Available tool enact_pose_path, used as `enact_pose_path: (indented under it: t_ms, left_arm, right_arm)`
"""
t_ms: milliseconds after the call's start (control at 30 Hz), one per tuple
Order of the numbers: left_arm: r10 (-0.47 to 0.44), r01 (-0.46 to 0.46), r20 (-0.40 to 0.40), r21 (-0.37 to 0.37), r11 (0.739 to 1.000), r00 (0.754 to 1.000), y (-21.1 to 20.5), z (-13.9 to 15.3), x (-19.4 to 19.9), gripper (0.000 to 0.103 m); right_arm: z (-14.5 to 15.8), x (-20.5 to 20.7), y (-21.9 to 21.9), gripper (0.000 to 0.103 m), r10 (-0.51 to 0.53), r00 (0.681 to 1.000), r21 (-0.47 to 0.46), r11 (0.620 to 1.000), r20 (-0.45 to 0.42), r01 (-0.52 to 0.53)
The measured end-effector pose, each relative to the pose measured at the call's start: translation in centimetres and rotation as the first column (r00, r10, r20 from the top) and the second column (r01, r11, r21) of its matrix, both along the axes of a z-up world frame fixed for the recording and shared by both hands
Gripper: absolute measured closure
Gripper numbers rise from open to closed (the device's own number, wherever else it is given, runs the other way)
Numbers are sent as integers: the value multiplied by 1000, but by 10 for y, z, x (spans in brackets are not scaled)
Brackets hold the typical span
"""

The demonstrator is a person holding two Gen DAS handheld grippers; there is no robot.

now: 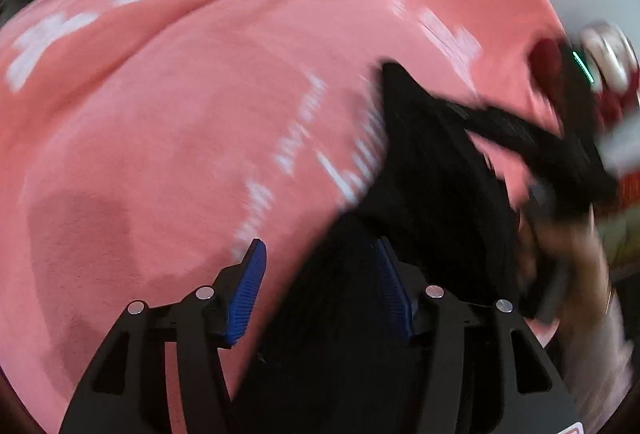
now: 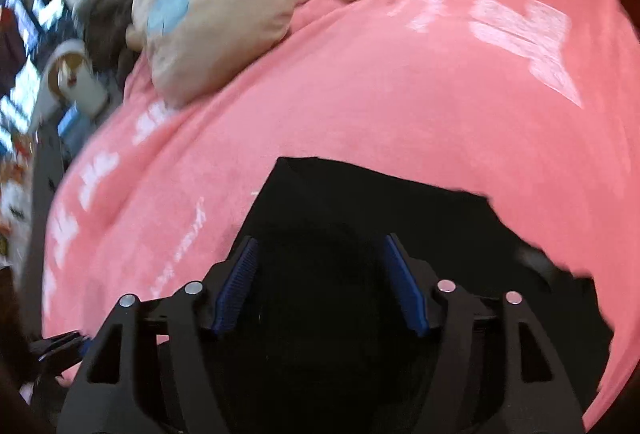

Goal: Fold small clothes

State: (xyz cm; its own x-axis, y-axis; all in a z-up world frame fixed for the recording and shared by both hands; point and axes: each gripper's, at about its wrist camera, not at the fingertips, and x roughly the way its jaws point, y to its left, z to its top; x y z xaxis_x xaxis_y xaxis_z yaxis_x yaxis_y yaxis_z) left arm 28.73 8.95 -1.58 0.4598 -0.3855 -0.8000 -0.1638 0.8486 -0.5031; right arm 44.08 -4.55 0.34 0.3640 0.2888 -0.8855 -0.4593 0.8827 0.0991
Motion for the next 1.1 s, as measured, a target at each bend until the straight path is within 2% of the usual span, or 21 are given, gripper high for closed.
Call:
enact_pose_path:
  t_ms: [33, 67, 100, 167, 200, 267, 367, 433, 500, 567, 600, 633, 667, 733, 833, 867, 900, 933, 1000, 1033, 1100]
  left_arm:
    - [-53, 53, 20, 25, 998, 998, -10, 1, 1, 50]
    - [-87, 85, 34, 53, 995, 996, -15, 1, 3, 50]
    - [-116, 111, 52, 95, 989, 992, -21, 1, 7, 50]
    - [-96, 86, 57, 147, 985, 994, -20, -2, 13, 51]
    - [-69, 61, 52, 150, 987, 996, -15, -4, 17, 58]
    - [14, -18, 40, 120, 993, 999, 1, -8, 22, 61]
    - [52, -55, 29, 140, 989, 998, 9, -10, 25, 62]
    - [44, -46, 17, 147, 988, 999, 8, -7, 25, 62]
    - [48, -50, 14, 137, 989, 999, 10, -2, 21, 62]
    - [57, -60, 32, 73, 996, 998, 18, 8, 15, 62]
    - [55, -58, 51, 55, 997, 997, 18, 15, 13, 62]
    - [40, -45, 73, 62, 997, 997, 14, 22, 12, 62]
    - [17, -23, 89, 76, 997, 996, 11, 27, 10, 60]
    - [-40, 28, 101, 119, 992, 994, -6, 26, 18, 38]
    - [-112, 101, 84, 121, 987, 990, -26, 10, 26, 40]
    - [-128, 120, 74, 100, 988, 989, -29, 3, 30, 47]
    - [-127, 121, 56, 90, 989, 990, -27, -2, 36, 82]
    - [-106, 102, 32, 98, 990, 994, -23, -6, 37, 95]
    - [-56, 57, 26, -15, 998, 998, -2, -5, 35, 98]
    - [6, -6, 0, -44, 999, 1000, 13, -7, 33, 103]
    - [39, -39, -19, -13, 999, 999, 25, -10, 32, 103]
  right_arm:
    - [-4, 3, 4, 81, 22, 999, 16, 1000, -31, -21]
    - [-6, 6, 7, 99, 32, 998, 26, 999, -54, -31]
    - [-4, 7, 12, 101, 42, 998, 27, 999, -56, -41]
    - [10, 7, 26, 101, 83, 996, 63, 995, -32, -81]
    - [19, 8, 34, 101, 95, 995, 86, 992, -16, -93]
    - [30, 13, 50, 101, 105, 994, 117, 987, 16, -106]
    - [9, 26, 73, 98, 84, 996, 33, 996, 1, -84]
    - [7, 21, 73, 98, 57, 997, -34, 998, 59, -55]
    - [27, 2, 47, 97, 2, 992, 17, 1000, 129, -4]
    - [52, -34, 2, 96, -89, 970, 81, 994, 225, 72]
    - [56, -49, -16, 94, -123, 959, 88, 991, 255, 104]
    - [58, -65, -37, 86, -164, 950, 92, 985, 267, 144]
    - [56, -88, -67, 80, -227, 938, 98, 973, 263, 208]
    - [47, -114, -104, 76, -295, 927, 120, 954, 230, 274]
    - [29, -159, -141, 76, -360, 917, 93, 933, 174, 349]
    - [26, -172, -151, 76, -381, 908, 82, 925, 175, 372]
    - [25, -182, -159, 76, -403, 898, 73, 915, 175, 396]
    - [24, -193, -168, 76, -428, 886, 68, 904, 180, 423]
    - [27, -212, -193, 76, -492, 847, 62, 869, 203, 490]
    - [27, -218, -205, 75, -523, 825, 63, 850, 212, 523]
    - [20, -224, -237, 66, -595, 783, 87, 803, 183, 590]
